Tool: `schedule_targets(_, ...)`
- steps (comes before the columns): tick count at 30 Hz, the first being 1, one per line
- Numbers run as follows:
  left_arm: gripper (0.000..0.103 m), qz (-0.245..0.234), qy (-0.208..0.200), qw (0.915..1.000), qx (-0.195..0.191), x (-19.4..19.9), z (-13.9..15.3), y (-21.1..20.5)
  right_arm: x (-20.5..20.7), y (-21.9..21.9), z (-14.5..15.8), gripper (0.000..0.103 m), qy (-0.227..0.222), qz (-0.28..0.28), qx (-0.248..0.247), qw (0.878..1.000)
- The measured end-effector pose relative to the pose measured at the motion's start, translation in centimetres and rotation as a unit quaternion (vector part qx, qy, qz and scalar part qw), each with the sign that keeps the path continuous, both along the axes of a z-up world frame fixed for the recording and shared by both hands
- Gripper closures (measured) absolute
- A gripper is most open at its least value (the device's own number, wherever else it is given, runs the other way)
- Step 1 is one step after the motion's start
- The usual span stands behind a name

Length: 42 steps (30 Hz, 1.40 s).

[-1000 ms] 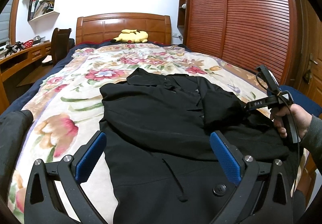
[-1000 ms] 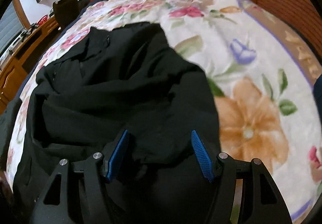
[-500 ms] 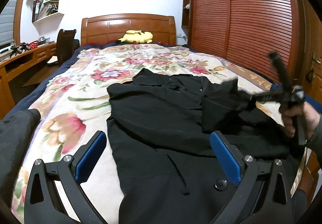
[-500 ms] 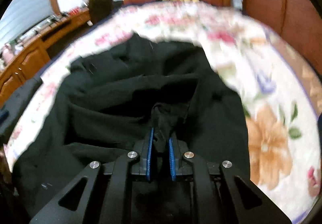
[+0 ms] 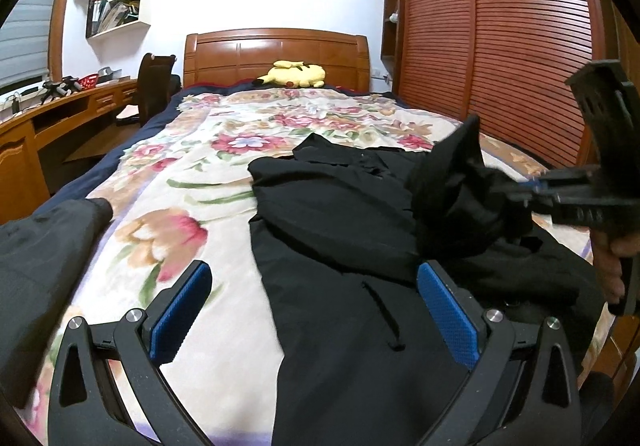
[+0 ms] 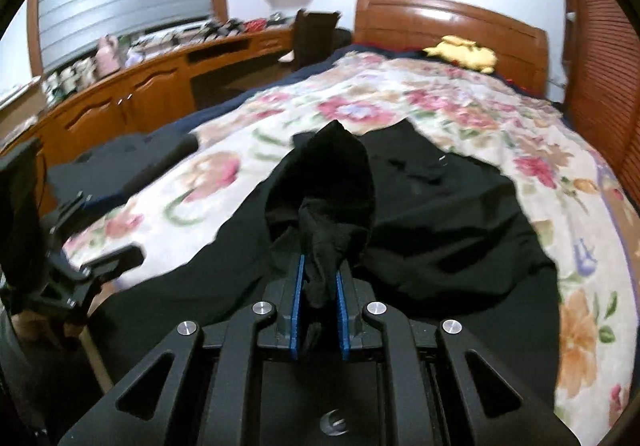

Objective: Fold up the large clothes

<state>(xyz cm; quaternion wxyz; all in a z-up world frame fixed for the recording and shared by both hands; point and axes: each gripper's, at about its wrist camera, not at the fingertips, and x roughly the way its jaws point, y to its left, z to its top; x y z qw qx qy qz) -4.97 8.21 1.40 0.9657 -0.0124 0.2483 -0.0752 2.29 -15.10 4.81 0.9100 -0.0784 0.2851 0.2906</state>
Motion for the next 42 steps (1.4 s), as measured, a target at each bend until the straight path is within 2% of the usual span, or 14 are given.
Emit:
schedule_targets(4, 0.0, 0.003, 0.004, 1.0, -0.007, -0.5, -0.4, 0.5, -0.5, 0.9, -0.4, 0.076, 0.019, 0.019, -0.004, 1.0)
schedule_targets(6, 0.0, 0.002, 0.005, 0.9999, -0.01, -0.6, -0.6, 0.4, -1.0, 0.9, -0.3, 0.065, 0.026, 0.025, -0.005, 0.999)
schedule_targets(12, 0.0, -0.005, 0.004, 0.9999, -0.012, -0.6, -0.6, -0.3, -3.7, -1.0, 1.1, 0.057, 0.009, 0.019, -0.005, 1.0)
schedule_targets(18, 0.0, -0.013, 0.007, 0.9999, -0.006, -0.4, -0.8, -1.2, -4.8, -3.6, 0.5, 0.057, -0.016, -0.039, -0.034, 0.999)
schedule_targets(25, 0.0, -0.025, 0.022, 0.9994, 0.003, 0.0, -1.5, -2.3, -2.0, -5.7, -3.1, 0.057, 0.004, -0.104, -0.021, 0.994)
schedule_targets(29, 0.0, -0.05, 0.04, 0.9979, 0.008, 0.3, -2.0, -3.3, -1.0, -5.9, -5.1, 0.057, 0.008, -0.134, -0.044, 0.99)
schedule_targets(32, 0.01, -0.071, 0.067, 0.995, 0.022, 0.7, -3.0, -4.4, -0.7, -5.9, -6.0, 0.057, 0.007, -0.148, -0.054, 0.987)
schedule_targets(34, 0.025, -0.085, 0.097, 0.9909, 0.039, 1.0, -4.0, -5.3, -0.3, -6.1, -6.5, 0.057, 0.014, -0.153, -0.044, 0.987)
schedule_targets(38, 0.032, -0.1, 0.131, 0.9841, 0.067, 1.1, -5.4, -6.3, -0.3, -6.0, -6.4, 0.057, 0.012, -0.15, -0.03, 0.988)
schedule_targets(42, 0.042, -0.105, 0.141, 0.9828, 0.058, 0.9, -5.4, -6.0, -0.8, -4.6, -5.1, 0.057, -0.009, -0.131, -0.025, 0.991)
